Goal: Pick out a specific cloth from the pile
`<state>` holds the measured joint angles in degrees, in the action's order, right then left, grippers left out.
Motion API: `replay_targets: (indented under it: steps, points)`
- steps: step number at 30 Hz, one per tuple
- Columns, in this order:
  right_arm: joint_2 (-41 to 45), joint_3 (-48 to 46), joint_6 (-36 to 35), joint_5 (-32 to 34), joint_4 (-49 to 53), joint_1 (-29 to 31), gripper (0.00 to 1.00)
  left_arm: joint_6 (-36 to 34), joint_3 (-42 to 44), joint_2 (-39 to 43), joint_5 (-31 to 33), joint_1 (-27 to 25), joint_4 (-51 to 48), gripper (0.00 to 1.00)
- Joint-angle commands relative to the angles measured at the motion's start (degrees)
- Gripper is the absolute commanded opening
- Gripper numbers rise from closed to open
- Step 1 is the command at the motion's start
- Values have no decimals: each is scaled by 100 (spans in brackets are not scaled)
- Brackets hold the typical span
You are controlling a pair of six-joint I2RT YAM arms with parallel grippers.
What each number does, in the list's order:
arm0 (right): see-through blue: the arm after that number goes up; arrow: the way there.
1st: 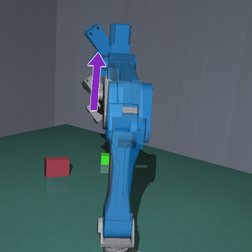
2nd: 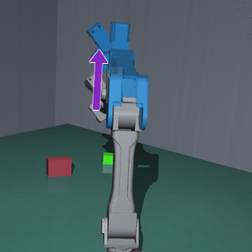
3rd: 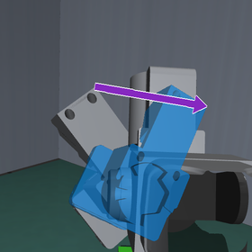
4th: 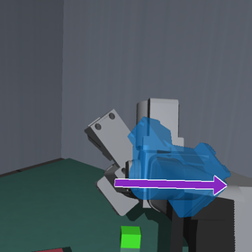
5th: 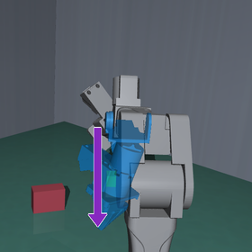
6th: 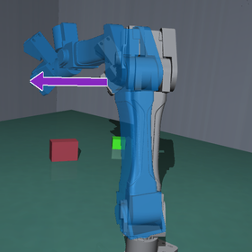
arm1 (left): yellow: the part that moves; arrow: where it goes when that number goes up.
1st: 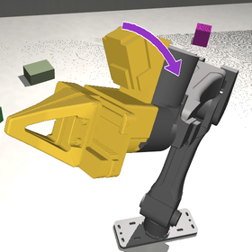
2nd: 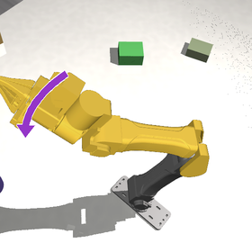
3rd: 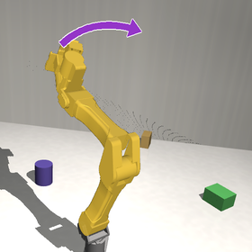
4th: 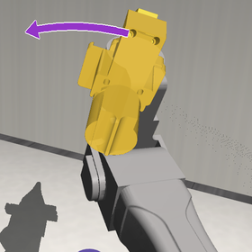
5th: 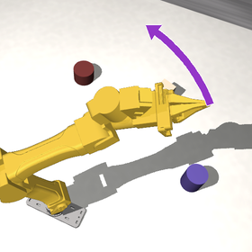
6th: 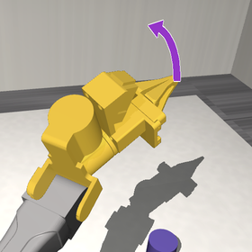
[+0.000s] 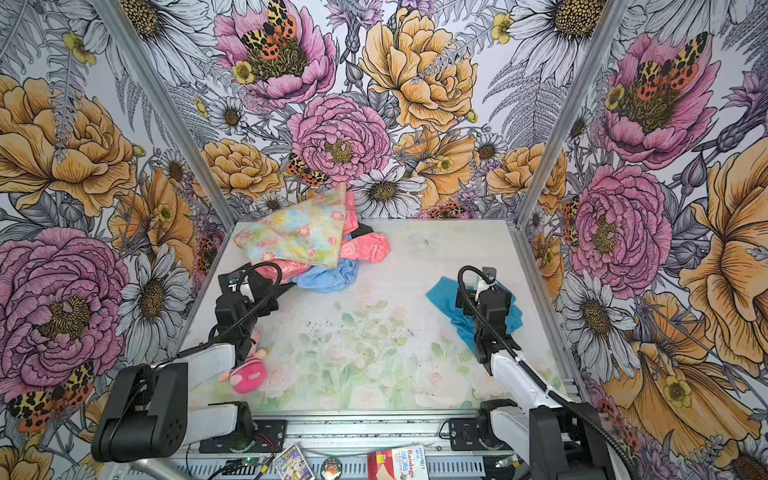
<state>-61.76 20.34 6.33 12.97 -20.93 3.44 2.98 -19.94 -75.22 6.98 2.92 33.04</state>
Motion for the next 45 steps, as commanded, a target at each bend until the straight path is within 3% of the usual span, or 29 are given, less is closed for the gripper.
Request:
replay_targets:
  steps: [1,9,19,24,26,45]
  points:
    - [-273,-6,-47,-202,-624,-81,100,-4,-291,-308,-153,91,721,99]
    - [-1458,299,-214,-370,-1436,-198,99,-272,-399,-1206,-345,-134,1463,99]
    - [-2452,674,-382,-693,-1962,-274,99,-289,-181,-1338,-33,-239,2014,99]
    - [-2480,678,-220,-718,-1934,-383,99,-298,-178,-1340,-8,-248,2023,99]
    - [-2670,233,-150,-966,-2924,-526,99,-298,-185,-1342,-16,-246,2020,99]
    - [-2634,221,-181,-849,-2885,-476,99,-272,-177,-1346,-74,-217,2034,99]
